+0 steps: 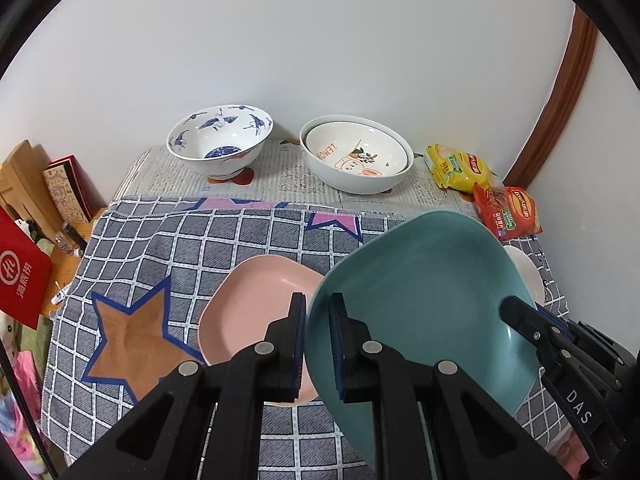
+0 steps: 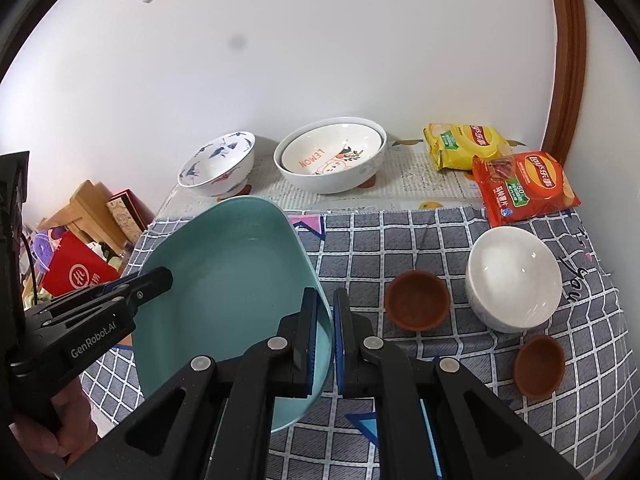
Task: Organize plates and bowls
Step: 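Carry the teal plate over and lower it onto the pink plate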
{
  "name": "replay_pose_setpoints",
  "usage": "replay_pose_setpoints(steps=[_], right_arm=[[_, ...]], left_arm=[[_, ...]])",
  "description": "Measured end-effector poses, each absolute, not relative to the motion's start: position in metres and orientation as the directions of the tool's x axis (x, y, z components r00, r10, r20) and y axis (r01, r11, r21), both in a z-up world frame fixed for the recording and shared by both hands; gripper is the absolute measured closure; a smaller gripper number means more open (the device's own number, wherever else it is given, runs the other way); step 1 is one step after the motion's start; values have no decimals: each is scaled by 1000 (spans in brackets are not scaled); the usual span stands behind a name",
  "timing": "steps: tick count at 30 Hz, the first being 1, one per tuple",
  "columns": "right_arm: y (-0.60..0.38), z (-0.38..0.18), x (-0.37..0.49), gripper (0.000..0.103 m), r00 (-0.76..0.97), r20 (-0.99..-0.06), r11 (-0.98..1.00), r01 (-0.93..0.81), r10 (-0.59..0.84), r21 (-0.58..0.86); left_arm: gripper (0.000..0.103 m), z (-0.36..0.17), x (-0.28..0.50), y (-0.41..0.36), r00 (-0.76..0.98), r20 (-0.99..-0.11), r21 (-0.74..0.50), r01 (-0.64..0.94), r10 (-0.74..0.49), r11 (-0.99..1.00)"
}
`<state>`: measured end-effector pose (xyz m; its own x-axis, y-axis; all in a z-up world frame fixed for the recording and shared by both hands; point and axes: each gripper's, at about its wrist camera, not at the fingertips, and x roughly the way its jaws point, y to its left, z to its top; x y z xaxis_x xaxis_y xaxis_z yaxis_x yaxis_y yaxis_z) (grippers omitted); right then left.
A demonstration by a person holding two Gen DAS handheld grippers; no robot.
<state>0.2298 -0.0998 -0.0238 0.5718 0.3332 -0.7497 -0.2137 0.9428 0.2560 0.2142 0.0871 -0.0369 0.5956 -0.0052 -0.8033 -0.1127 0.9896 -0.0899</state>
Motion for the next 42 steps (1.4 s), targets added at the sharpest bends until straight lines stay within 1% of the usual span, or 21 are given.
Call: replay_pose_setpoints(steps=[11, 20, 33, 42], right_arm=[[-90, -25, 226, 95, 577, -743, 940, -218, 340, 261], [-68, -33, 235, 95, 557, -752, 935, -243, 353, 259], [-14, -62, 258, 95, 483, -783, 911, -324, 391, 255], [11, -81, 274, 95, 451, -797, 898, -362, 402, 248]], left_arm=[[91, -41, 210, 95, 590, -807, -80, -116, 4, 990], [91, -51, 212, 117, 573, -819, -79, -148, 20, 986], [91, -86, 220, 169, 517, -855, -85, -237, 52, 968], [91, -108, 229, 188, 479, -877, -99, -262, 40, 960]])
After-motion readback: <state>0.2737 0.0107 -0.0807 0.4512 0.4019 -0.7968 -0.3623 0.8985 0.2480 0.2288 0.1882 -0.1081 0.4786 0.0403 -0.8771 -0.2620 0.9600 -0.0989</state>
